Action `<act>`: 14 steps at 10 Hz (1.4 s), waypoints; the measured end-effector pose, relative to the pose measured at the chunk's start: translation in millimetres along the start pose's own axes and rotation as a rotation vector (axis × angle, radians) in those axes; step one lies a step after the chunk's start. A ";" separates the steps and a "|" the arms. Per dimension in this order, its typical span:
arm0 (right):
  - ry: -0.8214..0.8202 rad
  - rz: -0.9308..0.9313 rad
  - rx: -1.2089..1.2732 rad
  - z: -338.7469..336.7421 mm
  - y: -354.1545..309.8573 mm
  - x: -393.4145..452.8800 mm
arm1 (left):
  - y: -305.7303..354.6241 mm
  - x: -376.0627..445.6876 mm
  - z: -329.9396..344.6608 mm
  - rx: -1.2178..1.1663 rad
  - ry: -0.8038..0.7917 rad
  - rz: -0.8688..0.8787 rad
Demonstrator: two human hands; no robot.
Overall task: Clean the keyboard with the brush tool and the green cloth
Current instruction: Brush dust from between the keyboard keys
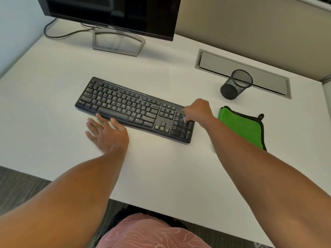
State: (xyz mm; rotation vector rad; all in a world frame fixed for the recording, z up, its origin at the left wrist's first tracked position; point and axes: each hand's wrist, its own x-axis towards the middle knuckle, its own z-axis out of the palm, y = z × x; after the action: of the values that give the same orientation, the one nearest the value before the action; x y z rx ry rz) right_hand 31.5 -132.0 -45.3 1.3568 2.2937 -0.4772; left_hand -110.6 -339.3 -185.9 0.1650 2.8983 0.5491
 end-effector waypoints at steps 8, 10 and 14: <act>-0.106 -0.187 -0.192 -2.8 -5.7 8.9 | -0.6 0.4 -0.8 0.002 -0.003 -0.002; -0.392 -0.230 -0.230 9.6 1.9 -2.8 | 1.2 -0.8 -2.1 0.004 -0.005 -0.001; -0.160 -0.148 0.024 13.5 -0.8 3.3 | 0.9 0.6 -0.4 -0.002 0.002 -0.009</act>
State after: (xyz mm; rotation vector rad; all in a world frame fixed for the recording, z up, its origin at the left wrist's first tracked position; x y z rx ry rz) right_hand 32.0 -136.7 -58.4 1.1215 2.2714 -0.6381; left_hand -111.1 -338.5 -185.3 0.1513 2.8989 0.5512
